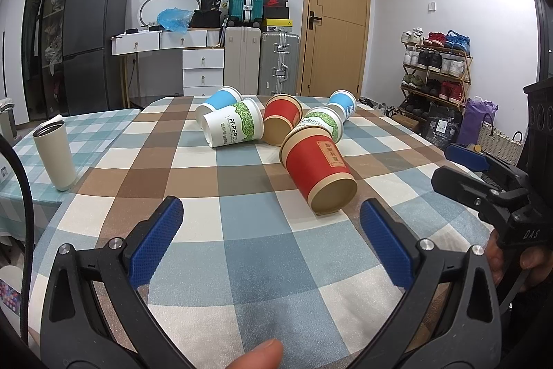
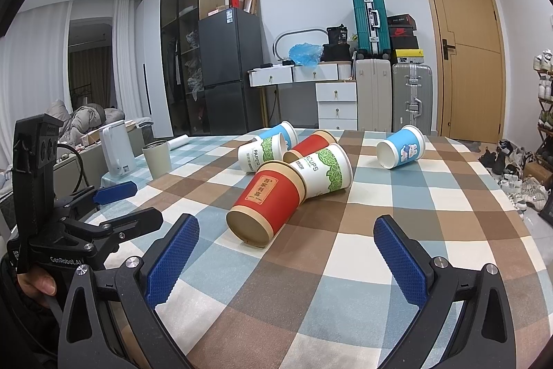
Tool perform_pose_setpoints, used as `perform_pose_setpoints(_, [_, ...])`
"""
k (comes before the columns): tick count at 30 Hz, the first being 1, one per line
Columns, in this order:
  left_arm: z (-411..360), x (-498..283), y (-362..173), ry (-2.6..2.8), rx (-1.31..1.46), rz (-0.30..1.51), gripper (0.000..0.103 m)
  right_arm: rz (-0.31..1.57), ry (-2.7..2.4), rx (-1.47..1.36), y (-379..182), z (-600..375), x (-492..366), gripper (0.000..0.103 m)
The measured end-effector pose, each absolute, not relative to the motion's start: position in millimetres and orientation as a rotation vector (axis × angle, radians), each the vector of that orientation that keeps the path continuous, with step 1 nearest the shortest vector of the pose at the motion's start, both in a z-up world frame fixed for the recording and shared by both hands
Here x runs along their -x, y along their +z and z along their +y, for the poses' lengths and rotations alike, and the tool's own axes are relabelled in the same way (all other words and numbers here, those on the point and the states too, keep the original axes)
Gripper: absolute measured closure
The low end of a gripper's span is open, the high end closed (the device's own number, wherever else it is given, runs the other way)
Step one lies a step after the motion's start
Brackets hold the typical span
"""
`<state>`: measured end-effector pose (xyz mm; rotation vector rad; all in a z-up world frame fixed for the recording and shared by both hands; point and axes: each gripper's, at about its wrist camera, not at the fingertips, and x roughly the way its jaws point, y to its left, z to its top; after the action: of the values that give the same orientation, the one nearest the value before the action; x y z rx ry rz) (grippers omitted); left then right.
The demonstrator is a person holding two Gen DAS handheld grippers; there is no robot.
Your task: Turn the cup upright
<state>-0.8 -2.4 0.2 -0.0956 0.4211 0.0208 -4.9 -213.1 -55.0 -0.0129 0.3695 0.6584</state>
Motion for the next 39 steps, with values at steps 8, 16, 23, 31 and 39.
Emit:
perform_pose_setpoints(8, [-2.6, 0.8, 0.2, 0.022, 0.094, 0.421, 0.001, 0.37, 0.658, 0.012, -55.4, -213.3, 4.9, 0.0])
perform_pose_setpoints(16, [-3.1, 0.9, 0.2, 0.022, 0.092, 0.421, 0.001, 0.371, 0.658, 0.012, -55.3, -213.4, 4.7, 0.0])
perform_pose_setpoints(23, [-3.1, 1.7, 0.8, 0.02, 0.095, 0.428, 0.001, 0.378, 0.655, 0.012, -54.5, -213.8, 4.1, 0.0])
perform_pose_setpoints(31, [5.3, 5.0, 3.1, 0.036, 0.096, 0.446, 0.001, 0.41, 0.637, -0.001, -52.6, -217.8, -2.3, 0.0])
perform_pose_setpoints(39, [1.4, -21.1, 8.6, 0.02, 0.106, 0.503, 0.001, 0.432, 0.567, 0.035, -50.9, -225.3, -5.8, 0.0])
